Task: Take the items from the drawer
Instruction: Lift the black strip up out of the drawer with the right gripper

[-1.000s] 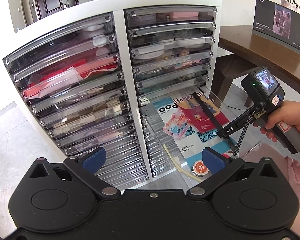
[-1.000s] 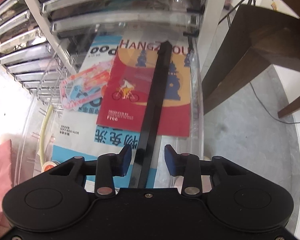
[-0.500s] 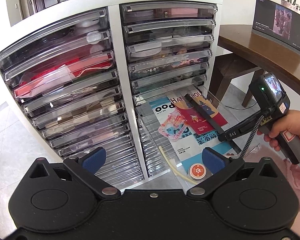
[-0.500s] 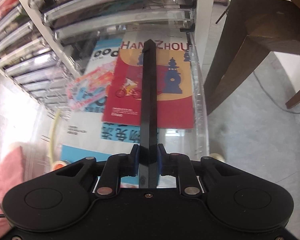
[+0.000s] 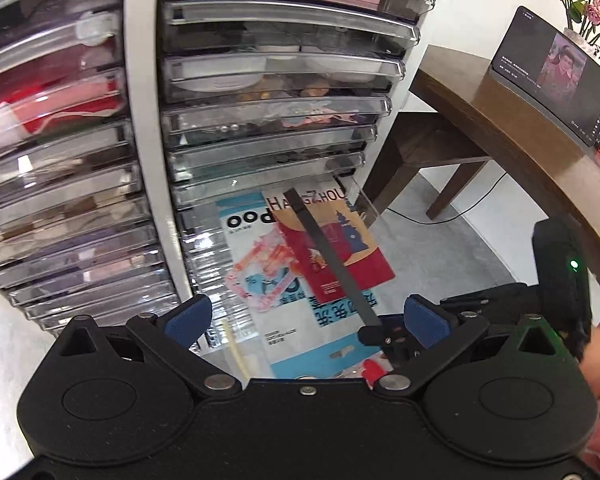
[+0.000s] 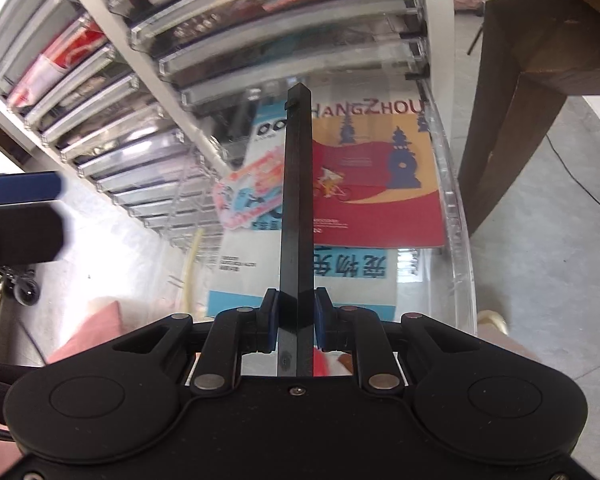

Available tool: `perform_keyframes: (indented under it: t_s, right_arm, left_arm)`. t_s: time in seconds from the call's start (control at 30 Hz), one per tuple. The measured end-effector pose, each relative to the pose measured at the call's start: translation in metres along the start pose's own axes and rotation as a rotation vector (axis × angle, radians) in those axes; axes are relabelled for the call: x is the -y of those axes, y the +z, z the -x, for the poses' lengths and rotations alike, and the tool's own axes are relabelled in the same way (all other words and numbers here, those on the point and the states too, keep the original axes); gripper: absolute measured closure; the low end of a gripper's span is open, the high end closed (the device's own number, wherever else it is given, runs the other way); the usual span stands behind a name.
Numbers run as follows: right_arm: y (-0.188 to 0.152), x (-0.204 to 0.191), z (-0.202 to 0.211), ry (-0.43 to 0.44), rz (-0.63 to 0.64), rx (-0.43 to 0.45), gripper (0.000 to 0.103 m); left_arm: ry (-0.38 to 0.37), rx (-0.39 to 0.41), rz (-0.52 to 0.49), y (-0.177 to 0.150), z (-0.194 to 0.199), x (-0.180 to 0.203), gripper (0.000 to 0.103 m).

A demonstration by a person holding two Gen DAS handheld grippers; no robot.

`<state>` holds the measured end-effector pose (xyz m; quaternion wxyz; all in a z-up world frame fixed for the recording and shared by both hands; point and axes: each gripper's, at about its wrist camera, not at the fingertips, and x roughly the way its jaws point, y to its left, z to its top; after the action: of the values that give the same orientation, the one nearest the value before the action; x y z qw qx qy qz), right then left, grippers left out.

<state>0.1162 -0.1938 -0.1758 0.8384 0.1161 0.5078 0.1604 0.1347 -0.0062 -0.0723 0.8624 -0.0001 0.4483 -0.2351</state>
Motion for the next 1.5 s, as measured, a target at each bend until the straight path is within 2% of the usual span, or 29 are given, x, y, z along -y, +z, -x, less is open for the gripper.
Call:
perform_keyframes:
  t_s: [0.2,0.53,0.87,1.1,1.23,1.37,1.5]
  right_arm:
    - [-0.001,-0.009,0.024,0.031,0.020,0.053,0.085]
    - [-0.008,-0.023,0.069,0.004,0.059,0.140,0.085]
    - [-0.001,-0.044,0.122,-0.035,0.140,0.233,0.085]
    - [0.038,-0.061,0.168,-0.061,0.208,0.331,0.085]
    - [0.076,-0.070,0.193,-0.047,0.223,0.389,0.085]
    - [0.116,-0.082,0.209,-0.027,0.223,0.440,0.085]
    - [0.166,-0.088,0.211,-0.038,0.188,0.452,0.085]
  left_arm:
    - [-0.022,0.023,0.009,-0.001,0.006,0.001,0.000]
    - [-0.024,0.083,0.004,-0.009,0.042,-0.011,0.000]
    - [0.014,0.213,-0.068,-0.015,0.091,-0.015,0.000]
    - [0.058,0.310,-0.106,-0.015,0.124,-0.015,0.000]
    - [0.083,0.371,-0.080,-0.016,0.146,-0.019,0.000]
    - [0.077,0.447,-0.084,-0.019,0.169,-0.019,0.000]
    - [0.090,0.504,-0.086,-0.020,0.185,-0.020,0.000]
